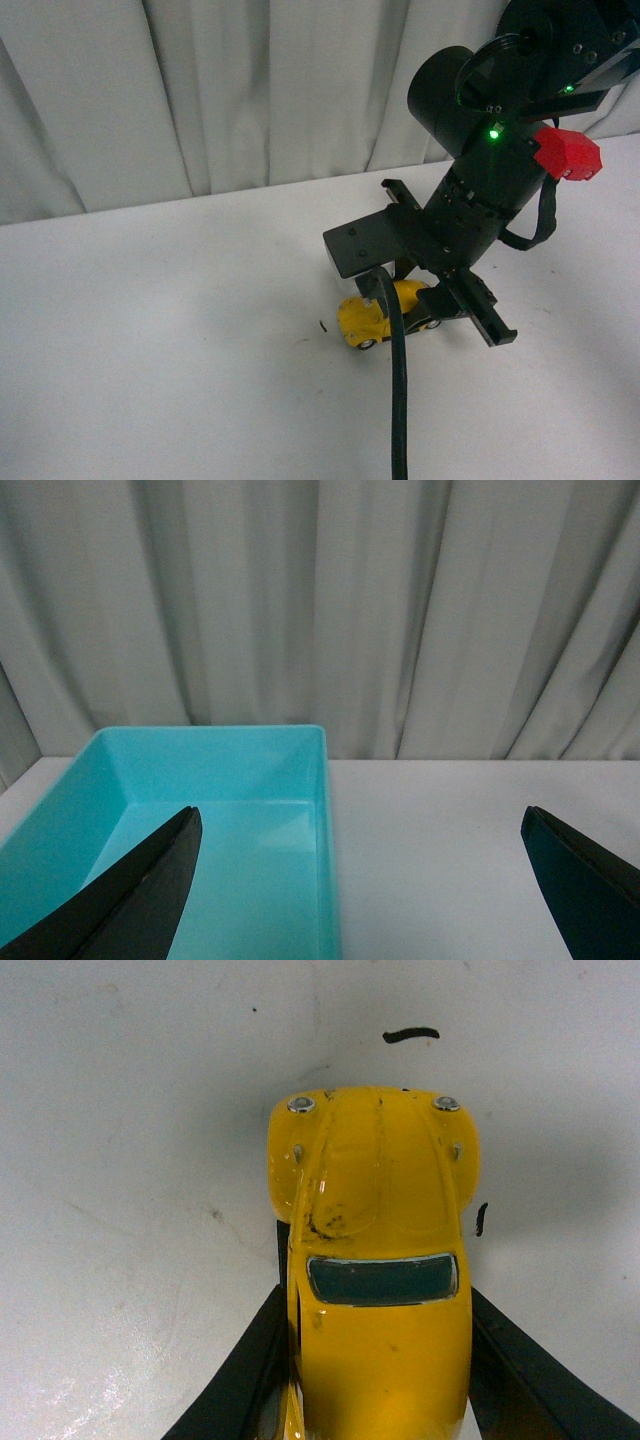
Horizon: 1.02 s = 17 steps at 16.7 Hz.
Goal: Wind up and store yellow beetle toy
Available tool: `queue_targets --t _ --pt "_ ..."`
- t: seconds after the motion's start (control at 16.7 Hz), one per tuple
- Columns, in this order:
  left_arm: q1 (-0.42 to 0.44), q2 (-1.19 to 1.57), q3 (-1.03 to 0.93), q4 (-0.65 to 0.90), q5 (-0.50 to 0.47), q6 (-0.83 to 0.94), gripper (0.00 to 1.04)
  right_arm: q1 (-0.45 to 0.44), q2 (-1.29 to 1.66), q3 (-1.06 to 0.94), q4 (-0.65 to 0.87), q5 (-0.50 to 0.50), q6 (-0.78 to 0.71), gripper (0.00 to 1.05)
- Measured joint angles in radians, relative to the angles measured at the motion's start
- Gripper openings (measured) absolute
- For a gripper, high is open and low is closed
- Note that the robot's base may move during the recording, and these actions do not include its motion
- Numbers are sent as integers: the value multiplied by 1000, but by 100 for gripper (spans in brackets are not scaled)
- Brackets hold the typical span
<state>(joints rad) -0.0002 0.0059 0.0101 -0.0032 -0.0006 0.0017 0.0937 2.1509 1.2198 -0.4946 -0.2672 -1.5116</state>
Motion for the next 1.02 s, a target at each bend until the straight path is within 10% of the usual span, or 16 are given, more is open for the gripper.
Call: queue_targets --t 1.02 --pt "0 0 0 0 0 0 98 -200 -43 -144 135 -102 42 42"
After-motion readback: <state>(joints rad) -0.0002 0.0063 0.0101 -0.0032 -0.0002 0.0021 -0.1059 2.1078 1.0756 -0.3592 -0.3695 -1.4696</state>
